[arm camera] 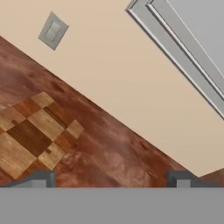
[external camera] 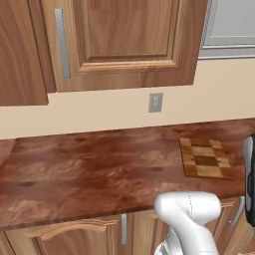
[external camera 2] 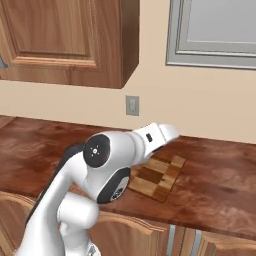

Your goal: Move the cutting board and knife to the sink. Then move spray from the cabinet to the counter.

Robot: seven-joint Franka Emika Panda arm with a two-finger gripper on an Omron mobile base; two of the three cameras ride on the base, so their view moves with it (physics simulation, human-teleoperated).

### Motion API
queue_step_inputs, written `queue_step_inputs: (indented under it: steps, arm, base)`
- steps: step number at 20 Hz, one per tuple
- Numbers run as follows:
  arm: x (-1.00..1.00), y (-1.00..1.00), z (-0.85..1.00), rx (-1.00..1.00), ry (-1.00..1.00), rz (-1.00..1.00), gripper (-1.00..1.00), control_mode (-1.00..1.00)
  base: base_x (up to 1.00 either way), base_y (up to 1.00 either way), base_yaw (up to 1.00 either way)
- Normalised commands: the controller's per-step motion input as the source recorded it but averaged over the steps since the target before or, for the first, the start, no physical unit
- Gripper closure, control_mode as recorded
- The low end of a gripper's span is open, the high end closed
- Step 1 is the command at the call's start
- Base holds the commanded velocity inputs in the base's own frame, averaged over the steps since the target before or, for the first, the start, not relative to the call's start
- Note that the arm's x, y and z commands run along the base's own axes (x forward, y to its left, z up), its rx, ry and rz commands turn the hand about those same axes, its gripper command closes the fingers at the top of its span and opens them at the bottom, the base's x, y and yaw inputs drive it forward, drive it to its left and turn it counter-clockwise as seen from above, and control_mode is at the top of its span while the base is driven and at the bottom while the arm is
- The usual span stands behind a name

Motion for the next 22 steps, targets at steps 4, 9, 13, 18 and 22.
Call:
queue_step_inputs:
  steps: [4,9,13,18,22]
  arm:
    - [0.01,0.00,0.00,0.00,0.00,0.03,-1.00,-1.00]
    - [0.33,0.00,0.00,0.23,0.13,-0.12,-1.00,-1.00]
    - [0.44,0.02,0.00,0.33,0.31,-0.08,-1.00,-1.00]
    - [0.38,0.09,0.00,0.32,0.26,0.00,-1.00,-1.00]
    - [0.31,0.01,-0.09,0.37,0.22,0.00,-1.00,-1.00]
  base:
    - [0.00,0.00,0.00]
    - [0.00,0.00,0.00]
    - [0.00,0.00,0.00]
    - [0.00,0.00,0.00]
    - [0.00,0.00,0.00]
